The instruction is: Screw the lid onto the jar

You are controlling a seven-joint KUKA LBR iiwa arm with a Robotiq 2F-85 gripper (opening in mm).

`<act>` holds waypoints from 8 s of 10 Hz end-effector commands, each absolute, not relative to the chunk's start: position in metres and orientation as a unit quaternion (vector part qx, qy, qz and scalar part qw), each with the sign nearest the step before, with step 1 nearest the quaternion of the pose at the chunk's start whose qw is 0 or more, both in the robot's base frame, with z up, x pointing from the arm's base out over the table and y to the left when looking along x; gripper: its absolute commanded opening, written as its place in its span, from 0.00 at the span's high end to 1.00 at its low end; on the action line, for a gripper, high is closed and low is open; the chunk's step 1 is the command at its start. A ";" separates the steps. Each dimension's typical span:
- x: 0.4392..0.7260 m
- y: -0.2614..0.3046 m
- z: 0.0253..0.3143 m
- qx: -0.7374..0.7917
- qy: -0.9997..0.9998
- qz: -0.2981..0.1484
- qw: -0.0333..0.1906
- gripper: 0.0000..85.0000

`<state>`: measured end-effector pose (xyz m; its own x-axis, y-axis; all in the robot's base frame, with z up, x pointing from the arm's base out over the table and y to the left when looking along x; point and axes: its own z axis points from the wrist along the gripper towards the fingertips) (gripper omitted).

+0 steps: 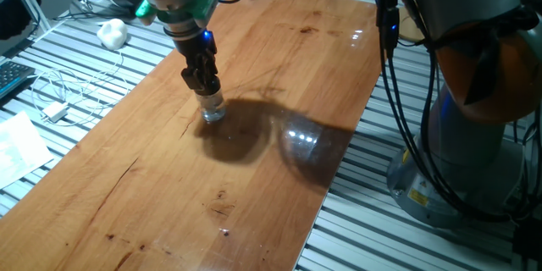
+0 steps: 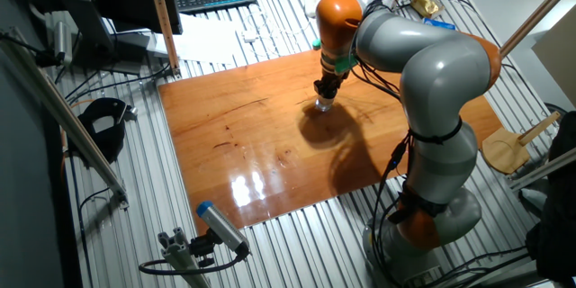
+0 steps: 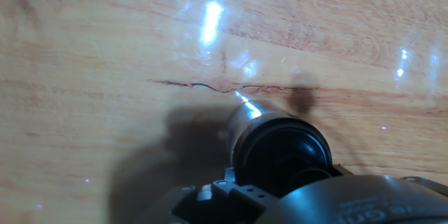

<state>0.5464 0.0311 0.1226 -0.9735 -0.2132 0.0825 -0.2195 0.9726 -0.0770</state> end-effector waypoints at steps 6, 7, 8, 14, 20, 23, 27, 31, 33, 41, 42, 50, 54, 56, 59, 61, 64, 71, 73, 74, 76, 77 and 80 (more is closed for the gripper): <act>0.545 0.031 0.127 0.111 -0.992 0.044 0.039 0.60; 0.545 0.031 0.129 0.111 -0.992 0.044 0.039 0.60; 0.544 0.031 0.131 0.111 -0.992 0.044 0.040 0.60; 0.544 0.032 0.128 0.110 -0.992 0.044 0.043 0.60; 0.546 0.036 0.123 0.100 -0.993 0.050 0.039 0.40; 0.547 0.036 0.115 0.096 -0.994 0.052 0.031 0.40; 0.548 0.036 0.120 0.094 -0.993 0.056 0.031 0.40; 0.550 0.037 0.124 0.094 -0.993 0.057 0.035 0.40; 0.549 0.038 0.123 0.094 -0.993 0.057 0.033 0.40; 0.551 0.039 0.121 0.129 -0.989 0.063 0.024 0.20; 0.551 0.039 0.122 0.127 -0.990 0.062 0.024 0.20; 0.552 0.042 0.124 0.128 -0.990 0.055 0.032 0.40; 0.550 0.041 0.124 0.109 -0.992 0.055 0.040 0.40; 0.550 0.041 0.125 0.092 -0.993 0.059 0.047 0.40; 0.549 0.040 0.125 0.059 -0.996 0.048 0.052 0.40; 0.549 0.040 0.125 0.034 -0.997 0.046 0.053 0.40; 0.548 0.039 0.126 -0.002 -0.998 0.041 0.056 0.40; 0.550 0.040 0.129 0.003 -0.997 0.044 0.057 0.20; 0.551 0.042 0.131 0.002 -0.998 0.047 0.050 0.20; 0.552 0.042 0.134 0.005 -0.998 0.046 0.047 0.00; 0.556 0.043 0.149 0.009 -0.998 0.044 0.051 0.00; 0.558 0.044 0.154 0.014 -0.998 0.043 0.046 0.20; 0.564 0.041 0.169 0.035 -0.998 0.039 0.034 0.20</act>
<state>0.5648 0.0412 0.1712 -0.9952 -0.0673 0.0716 -0.0727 0.9945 -0.0756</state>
